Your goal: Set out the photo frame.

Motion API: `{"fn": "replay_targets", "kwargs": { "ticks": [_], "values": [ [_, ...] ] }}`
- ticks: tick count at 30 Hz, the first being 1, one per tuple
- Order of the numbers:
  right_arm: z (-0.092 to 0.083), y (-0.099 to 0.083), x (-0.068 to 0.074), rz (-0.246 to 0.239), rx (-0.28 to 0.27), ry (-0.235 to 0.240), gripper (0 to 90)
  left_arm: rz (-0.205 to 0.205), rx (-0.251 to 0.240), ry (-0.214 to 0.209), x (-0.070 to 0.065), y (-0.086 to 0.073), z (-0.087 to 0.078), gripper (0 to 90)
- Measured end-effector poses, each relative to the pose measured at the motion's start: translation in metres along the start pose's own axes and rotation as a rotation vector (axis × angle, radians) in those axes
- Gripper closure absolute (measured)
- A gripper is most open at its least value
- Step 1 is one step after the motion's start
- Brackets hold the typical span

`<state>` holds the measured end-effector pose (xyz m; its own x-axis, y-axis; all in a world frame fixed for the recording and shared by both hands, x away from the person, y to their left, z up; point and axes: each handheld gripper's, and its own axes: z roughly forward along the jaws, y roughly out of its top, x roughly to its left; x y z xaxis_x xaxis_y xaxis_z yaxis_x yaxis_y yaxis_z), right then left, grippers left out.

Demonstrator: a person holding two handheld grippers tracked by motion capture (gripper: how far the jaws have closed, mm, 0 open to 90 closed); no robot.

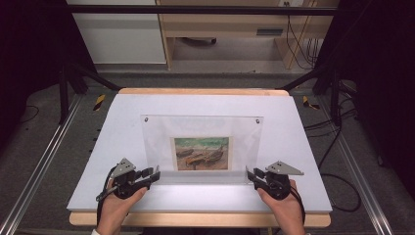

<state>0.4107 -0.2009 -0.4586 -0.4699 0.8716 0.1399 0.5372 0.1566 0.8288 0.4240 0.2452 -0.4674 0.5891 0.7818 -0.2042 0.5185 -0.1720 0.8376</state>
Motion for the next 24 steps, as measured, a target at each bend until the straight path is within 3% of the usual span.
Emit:
{"fn": "replay_targets", "kwargs": {
  "ticks": [24],
  "values": [
    [-0.0006,-0.0022,0.0017,-0.013,0.019,0.003,68.2,0.013,0.026,0.0,-0.0014,-0.0016,0.0001,58.2]
  ]
}}
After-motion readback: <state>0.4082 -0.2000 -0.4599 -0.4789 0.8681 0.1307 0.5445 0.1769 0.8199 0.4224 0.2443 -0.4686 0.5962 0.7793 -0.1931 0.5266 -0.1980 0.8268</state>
